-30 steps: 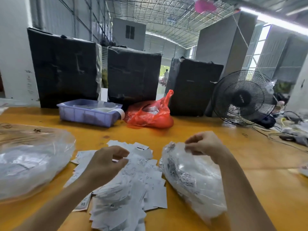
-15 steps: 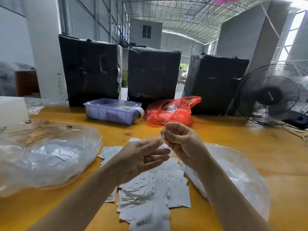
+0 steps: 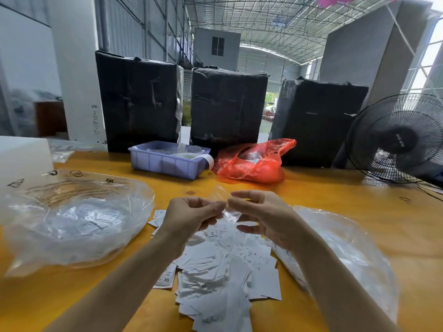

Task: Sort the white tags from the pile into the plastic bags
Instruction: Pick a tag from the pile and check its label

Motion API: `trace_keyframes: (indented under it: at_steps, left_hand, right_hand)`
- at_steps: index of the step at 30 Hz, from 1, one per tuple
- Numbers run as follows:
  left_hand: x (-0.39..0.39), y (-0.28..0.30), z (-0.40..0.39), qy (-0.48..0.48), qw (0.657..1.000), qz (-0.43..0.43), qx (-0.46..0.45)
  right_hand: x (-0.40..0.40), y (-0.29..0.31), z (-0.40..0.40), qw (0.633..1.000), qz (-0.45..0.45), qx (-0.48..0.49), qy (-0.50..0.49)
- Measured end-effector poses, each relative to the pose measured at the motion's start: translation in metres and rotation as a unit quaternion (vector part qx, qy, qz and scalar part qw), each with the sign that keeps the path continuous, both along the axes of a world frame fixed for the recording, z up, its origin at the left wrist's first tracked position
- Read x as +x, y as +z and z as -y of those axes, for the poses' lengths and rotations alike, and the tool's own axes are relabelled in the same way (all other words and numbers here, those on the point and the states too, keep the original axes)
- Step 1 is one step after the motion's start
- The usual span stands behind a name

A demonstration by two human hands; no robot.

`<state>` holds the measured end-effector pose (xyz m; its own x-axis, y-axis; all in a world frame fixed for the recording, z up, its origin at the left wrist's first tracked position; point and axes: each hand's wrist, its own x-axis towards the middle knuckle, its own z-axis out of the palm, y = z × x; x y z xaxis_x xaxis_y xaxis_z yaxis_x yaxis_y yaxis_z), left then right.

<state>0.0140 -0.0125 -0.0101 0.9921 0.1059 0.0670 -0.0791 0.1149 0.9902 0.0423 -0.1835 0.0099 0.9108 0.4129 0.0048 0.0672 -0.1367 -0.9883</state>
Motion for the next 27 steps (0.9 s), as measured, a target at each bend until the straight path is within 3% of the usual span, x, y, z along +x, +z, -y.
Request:
trace_keyframes:
  at_steps: [3, 8, 11, 13, 15, 18, 22, 27]
  left_hand:
    - [0.000, 0.001, -0.001, -0.010, 1.000, -0.006, -0.014]
    - [0.005, -0.002, -0.002, 0.002, 0.993, -0.021, -0.113]
    - [0.007, 0.000, -0.006, 0.025, 0.988, -0.010, -0.154]
    - [0.009, 0.001, -0.010, 0.042, 0.986, 0.000, -0.161]
    - [0.010, 0.001, -0.014, 0.056, 0.988, 0.010, -0.143]
    - [0.012, -0.002, -0.019, 0.081, 0.993, 0.015, -0.089]
    - [0.014, -0.009, -0.021, 0.098, 0.995, 0.023, -0.013]
    - [0.016, -0.013, -0.020, 0.094, 0.995, 0.026, 0.011]
  right_hand:
    - [-0.001, -0.004, -0.001, 1.000, 0.025, -0.011, -0.012]
    - [-0.003, -0.009, -0.007, 0.999, 0.027, -0.039, 0.016]
    - [0.002, -0.018, -0.013, 0.993, 0.071, -0.068, -0.059]
    - [0.011, -0.030, -0.011, 0.961, 0.158, -0.182, -0.137]
    - [0.019, -0.045, -0.007, 0.916, 0.213, -0.301, -0.158]
    - [0.028, -0.065, -0.003, 0.884, 0.209, -0.397, -0.134]
    - [0.029, -0.074, 0.000, 0.866, 0.170, -0.454, -0.120]
    - [0.032, -0.065, 0.015, 0.868, 0.134, -0.463, -0.117]
